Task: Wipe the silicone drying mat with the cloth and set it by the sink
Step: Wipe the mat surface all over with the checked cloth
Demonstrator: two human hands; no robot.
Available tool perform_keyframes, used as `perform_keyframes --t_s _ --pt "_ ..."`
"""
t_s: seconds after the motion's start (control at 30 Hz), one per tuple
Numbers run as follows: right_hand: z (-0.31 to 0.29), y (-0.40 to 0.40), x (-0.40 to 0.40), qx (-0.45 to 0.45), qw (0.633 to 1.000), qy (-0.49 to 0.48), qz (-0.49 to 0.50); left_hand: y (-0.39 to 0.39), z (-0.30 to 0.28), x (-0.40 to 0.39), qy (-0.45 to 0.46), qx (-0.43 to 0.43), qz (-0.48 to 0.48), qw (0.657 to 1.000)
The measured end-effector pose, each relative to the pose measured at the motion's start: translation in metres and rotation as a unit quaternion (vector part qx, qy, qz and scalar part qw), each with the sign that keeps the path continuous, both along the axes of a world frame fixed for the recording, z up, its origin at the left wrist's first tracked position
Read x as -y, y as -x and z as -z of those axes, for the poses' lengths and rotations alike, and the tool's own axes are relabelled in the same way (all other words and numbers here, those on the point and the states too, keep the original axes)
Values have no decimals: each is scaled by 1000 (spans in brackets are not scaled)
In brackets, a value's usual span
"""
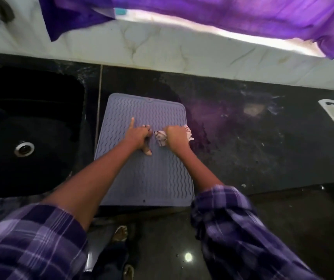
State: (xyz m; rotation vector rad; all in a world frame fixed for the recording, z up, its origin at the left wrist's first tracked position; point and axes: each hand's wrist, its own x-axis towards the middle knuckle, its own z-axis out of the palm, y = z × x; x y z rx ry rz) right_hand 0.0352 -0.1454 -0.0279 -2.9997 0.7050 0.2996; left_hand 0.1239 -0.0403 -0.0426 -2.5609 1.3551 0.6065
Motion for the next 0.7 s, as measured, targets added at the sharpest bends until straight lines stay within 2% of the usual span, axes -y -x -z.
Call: perform_keyframes --t_s 0.07,0.17,0.27,0.3,0.37,0.43,0.53,0.63,0.7 --pt "11 36 -15 -7 1000 -3 -13 2 0 2 -11 16 3 1000" --pt "11 94 -41 -76 994 -38 -68 2 2 1 -10 22 8 1000" --pt "-19 82 -40 -163 981 -85 -69 10 -2 -4 -2 29 7 1000" --pt "-31 66 -35 -155 982 -90 -54 14 -5 -3 -2 48 10 999" --pt "-39 36 -21 -75 993 -92 -16 23 -7 -4 7 69 6 998" --pt "-28 20 -18 -14 999 -36 3 29 2 -11 40 35 -21 998" --pt "8 41 -33 9 999 32 -13 30 9 -21 69 -11 -43 997" --pt "22 81 -44 82 996 -22 -35 25 12 -19 75 6 -44 996" --pt "15 114 -54 37 993 -83 -74 26 12 -19 70 -10 -41 997"
